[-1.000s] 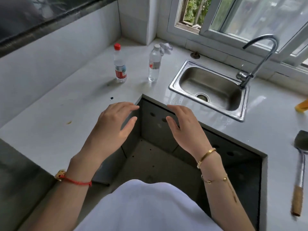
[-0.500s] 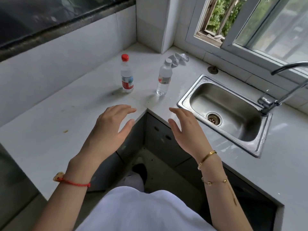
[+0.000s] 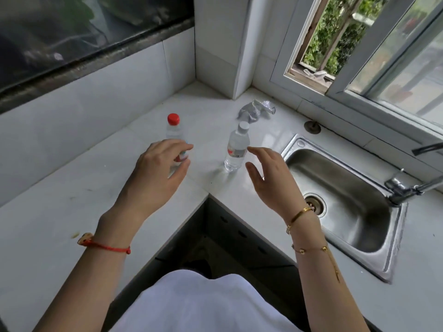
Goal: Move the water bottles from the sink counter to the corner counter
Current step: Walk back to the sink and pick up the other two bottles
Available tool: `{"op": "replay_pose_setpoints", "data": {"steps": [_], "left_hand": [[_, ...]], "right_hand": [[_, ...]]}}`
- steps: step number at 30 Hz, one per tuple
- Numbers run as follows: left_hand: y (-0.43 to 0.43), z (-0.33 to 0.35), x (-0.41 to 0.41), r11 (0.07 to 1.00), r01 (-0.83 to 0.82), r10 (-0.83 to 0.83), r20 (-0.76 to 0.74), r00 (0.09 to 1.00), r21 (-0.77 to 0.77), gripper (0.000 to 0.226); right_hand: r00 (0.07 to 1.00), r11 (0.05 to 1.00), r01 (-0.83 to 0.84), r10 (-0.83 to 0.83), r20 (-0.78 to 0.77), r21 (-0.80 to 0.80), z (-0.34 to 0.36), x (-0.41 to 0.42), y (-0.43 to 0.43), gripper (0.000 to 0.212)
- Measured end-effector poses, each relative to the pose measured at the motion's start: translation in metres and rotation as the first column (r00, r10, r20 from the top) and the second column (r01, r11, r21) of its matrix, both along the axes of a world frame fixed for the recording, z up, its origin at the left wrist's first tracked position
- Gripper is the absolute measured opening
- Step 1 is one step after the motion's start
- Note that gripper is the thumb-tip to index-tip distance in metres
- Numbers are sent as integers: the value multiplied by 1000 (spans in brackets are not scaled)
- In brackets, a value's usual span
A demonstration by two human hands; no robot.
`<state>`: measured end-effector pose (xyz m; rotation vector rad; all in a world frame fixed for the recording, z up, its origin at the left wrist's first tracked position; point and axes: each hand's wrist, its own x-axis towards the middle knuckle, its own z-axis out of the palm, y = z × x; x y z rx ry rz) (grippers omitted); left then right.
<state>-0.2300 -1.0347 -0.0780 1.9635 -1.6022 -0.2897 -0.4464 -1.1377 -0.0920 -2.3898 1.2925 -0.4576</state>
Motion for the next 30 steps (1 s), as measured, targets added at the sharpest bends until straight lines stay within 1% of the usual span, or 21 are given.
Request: {"op": "replay_pose_setpoints", "data": {"steps": [5,8,14,19,25,30], "left_hand": [[-58,-5,34,1000,-8,8,11,1000,-18,32],[-91,-13,55,1000,-13,13,19,1000,-16,32],[-140,-34,87,996,-41,38,29,999,83,35],[-157,-48,94,979,-41,42,1,999,198,38],[-162,-57,96,948,-53,59,-9,998,315,37],[-162,-58,97,950,-102,111,-11,994,295,38]], "right_hand": [[999,999,18,-18,-28,-30,2,28,-57,40],[996,999,38,-40,-76,-34,-3,43,-86,40],[983,998,54,-47,-175,34,-21,68,-121,42],[974,995,39,-18,-226,91,-35,77,-130,43],[977,994,61,-41,-209,93,-40,77,-136,36],[981,991,53,-29,-191,121,-40,75,-139,30]]}}
